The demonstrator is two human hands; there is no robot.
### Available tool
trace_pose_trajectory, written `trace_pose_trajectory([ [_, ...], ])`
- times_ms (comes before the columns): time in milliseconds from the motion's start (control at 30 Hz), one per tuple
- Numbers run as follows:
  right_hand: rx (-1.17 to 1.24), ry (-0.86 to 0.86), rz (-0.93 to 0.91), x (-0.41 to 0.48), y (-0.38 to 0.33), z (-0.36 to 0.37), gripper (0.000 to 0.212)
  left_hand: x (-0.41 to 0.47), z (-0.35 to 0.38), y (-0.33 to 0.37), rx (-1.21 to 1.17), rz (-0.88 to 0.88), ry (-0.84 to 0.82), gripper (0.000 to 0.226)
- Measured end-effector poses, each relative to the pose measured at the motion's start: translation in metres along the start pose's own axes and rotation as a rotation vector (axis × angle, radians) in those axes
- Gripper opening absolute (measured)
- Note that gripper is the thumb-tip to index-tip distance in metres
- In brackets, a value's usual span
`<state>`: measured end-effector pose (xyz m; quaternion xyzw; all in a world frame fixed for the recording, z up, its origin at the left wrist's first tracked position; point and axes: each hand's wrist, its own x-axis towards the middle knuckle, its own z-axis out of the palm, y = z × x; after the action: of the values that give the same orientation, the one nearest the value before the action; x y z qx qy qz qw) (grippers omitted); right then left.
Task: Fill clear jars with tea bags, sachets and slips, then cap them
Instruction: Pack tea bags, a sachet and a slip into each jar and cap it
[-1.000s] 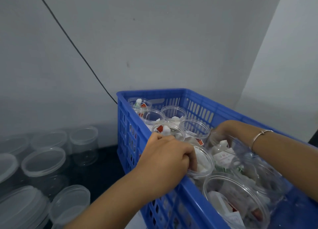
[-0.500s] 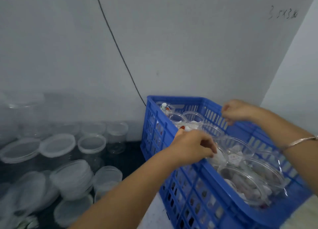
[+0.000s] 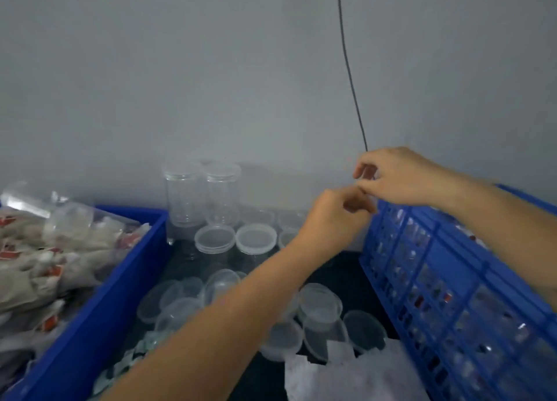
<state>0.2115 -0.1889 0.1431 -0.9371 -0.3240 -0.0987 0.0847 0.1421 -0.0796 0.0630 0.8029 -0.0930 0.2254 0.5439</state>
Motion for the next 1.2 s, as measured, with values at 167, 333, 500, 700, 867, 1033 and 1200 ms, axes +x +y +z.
trace_pose_trajectory([
  [167,0.223,-0.049,-0.080,0.053,-0.078,0.054,0.023,0.007,-0.102,-0.049,0.126,-0.166,0.247,0.021],
  [333,0.387,-0.041,-0.084,0.108,-0.139,0.103,0.051,0.015,-0.171,-0.086,0.271,-0.247,0.427,0.036],
  [500,0.377,-0.128,0.022,0.148,-0.165,0.144,0.075,0.018,-0.194,-0.113,0.314,-0.353,0.339,0.057],
  [700,0.469,-0.079,0.100,0.150,-0.165,0.178,0.068,0.008,-0.187,-0.130,0.213,-0.517,0.147,0.074],
  [867,0.507,0.153,0.078,0.132,-0.162,0.168,0.039,-0.001,-0.174,-0.122,0.204,-0.488,0.102,0.060],
  [1033,0.492,0.199,0.041,0.092,-0.131,0.132,0.041,-0.017,-0.154,-0.093,0.196,-0.394,0.062,0.074],
  [1200,0.413,0.324,0.048,0.020,-0.058,0.078,0.044,-0.037,-0.126,-0.063,0.048,-0.341,0.065,0.073],
])
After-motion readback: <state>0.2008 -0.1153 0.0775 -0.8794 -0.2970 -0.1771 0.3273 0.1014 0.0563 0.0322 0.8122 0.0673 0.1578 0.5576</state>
